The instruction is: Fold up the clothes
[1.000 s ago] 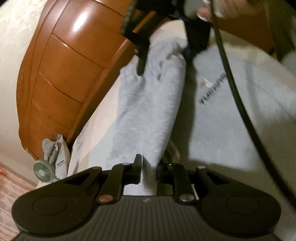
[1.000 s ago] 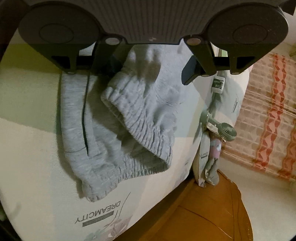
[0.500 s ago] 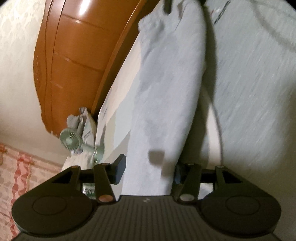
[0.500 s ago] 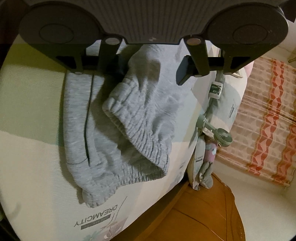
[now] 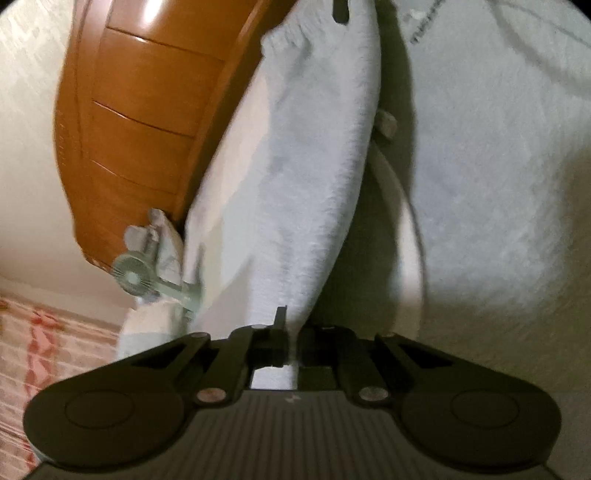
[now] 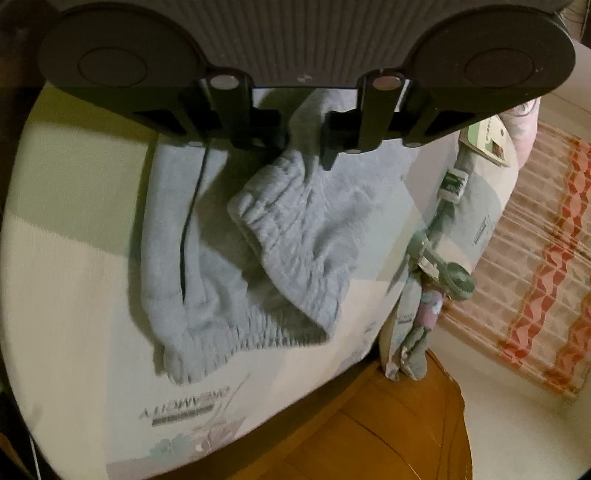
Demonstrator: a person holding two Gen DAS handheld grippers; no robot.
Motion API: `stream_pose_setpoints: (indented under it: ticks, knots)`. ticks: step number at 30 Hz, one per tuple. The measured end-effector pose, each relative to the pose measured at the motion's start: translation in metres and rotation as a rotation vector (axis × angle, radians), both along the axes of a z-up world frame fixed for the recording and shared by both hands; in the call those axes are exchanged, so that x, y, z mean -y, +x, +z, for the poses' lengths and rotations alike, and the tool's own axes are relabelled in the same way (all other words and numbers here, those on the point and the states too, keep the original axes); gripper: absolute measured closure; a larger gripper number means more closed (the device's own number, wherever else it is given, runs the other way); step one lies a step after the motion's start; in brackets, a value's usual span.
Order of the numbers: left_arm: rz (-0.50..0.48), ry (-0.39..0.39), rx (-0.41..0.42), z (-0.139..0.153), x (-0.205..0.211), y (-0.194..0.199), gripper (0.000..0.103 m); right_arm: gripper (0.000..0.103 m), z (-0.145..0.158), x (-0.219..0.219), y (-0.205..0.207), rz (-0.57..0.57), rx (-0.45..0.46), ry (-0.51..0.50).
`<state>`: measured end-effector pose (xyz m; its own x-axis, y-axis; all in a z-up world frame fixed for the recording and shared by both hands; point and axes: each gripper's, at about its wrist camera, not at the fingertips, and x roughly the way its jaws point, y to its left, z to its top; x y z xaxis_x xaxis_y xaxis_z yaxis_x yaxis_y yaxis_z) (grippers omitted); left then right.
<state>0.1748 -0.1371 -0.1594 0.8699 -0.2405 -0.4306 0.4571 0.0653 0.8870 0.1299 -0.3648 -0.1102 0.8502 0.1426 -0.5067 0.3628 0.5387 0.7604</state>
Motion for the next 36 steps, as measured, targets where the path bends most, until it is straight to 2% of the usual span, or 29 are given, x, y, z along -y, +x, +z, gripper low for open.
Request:
stream_pose_setpoints:
  ticks: [3, 6, 11, 15, 18, 23, 36]
  knots:
    - [-0.037, 0.005, 0.041, 0.017, 0.005, -0.009, 0.100, 0.086, 0.016, 0.006, 0.006, 0.022, 0.021, -0.073]
    - [-0.087, 0.036, 0.042, 0.027, 0.012, -0.022, 0.101, 0.086, 0.032, 0.014, 0.014, 0.045, 0.033, -0.156]
    - [-0.143, 0.064, -0.006, 0.044, 0.029, -0.054, 0.101, 0.087, 0.051, 0.033, 0.026, 0.102, 0.014, -0.269]
    - [-0.178, 0.071, -0.051, 0.051, 0.043, -0.077, 0.101, 0.087, 0.053, 0.049, 0.033, 0.152, -0.013, -0.311]
    - [-0.213, 0.062, -0.084, 0.053, 0.054, -0.094, 0.101, 0.087, 0.051, 0.062, 0.035, 0.178, -0.032, -0.316]
    - [-0.231, 0.064, -0.155, 0.049, 0.075, -0.098, 0.101, 0.087, 0.047, 0.081, 0.038, 0.223, -0.064, -0.320]
    - [-0.193, 0.057, -0.294, 0.049, 0.104, -0.121, 0.101, 0.086, 0.032, 0.103, 0.037, 0.340, -0.101, -0.325]
